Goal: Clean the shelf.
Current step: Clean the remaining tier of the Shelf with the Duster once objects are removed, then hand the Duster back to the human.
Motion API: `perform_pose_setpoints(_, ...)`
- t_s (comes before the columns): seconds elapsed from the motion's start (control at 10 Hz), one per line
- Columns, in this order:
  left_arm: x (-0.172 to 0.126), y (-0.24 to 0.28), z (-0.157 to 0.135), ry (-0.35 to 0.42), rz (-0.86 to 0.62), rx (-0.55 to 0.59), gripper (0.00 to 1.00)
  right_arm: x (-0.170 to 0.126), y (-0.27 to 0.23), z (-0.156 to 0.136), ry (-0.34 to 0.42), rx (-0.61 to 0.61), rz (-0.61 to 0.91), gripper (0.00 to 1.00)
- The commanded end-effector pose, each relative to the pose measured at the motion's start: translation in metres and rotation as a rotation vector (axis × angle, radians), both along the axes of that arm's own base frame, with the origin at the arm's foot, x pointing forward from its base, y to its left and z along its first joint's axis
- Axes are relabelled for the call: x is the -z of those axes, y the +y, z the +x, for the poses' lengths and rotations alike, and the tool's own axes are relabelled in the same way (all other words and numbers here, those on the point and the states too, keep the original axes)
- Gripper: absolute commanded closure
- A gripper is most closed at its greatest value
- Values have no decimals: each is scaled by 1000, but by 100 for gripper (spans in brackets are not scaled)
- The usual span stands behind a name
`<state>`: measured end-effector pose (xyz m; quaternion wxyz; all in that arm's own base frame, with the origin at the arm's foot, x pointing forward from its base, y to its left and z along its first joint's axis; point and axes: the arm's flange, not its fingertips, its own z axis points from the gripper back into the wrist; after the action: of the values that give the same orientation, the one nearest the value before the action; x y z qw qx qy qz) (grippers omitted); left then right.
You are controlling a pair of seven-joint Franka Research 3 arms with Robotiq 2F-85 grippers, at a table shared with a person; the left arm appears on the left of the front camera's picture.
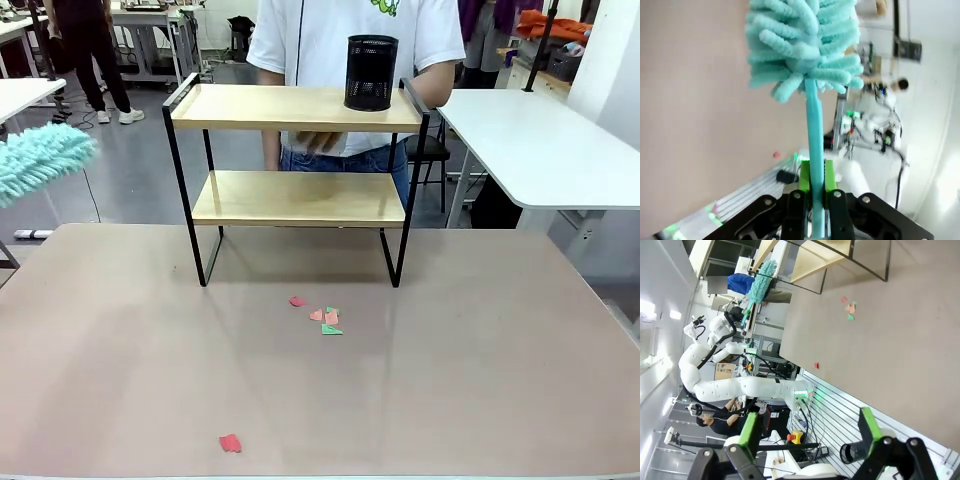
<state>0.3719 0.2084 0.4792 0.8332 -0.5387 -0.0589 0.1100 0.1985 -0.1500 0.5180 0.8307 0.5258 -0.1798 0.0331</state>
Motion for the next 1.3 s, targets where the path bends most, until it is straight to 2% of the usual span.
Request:
perform_pose_setpoints(0.0,-5,-41,10,11,17,-154,88,-2,1,1,-32,-5,15,0)
perform_pose_setpoints(0.1,0,-52,15,58,-13,-49,88,-2,1,1,-32,-5,15,0)
perform_pose_setpoints(0.2,2,-15,16,23,14,-80,88,-2,1,1,-32,-5,15,0)
perform_pose_setpoints(1.1,2,-15,16,23,14,-80,88,-2,1,1,-32,-5,15,0)
perform_pose_setpoints(1.2,5,-18,17,38,13,-106,88,0,0,0,0,0,0,0)
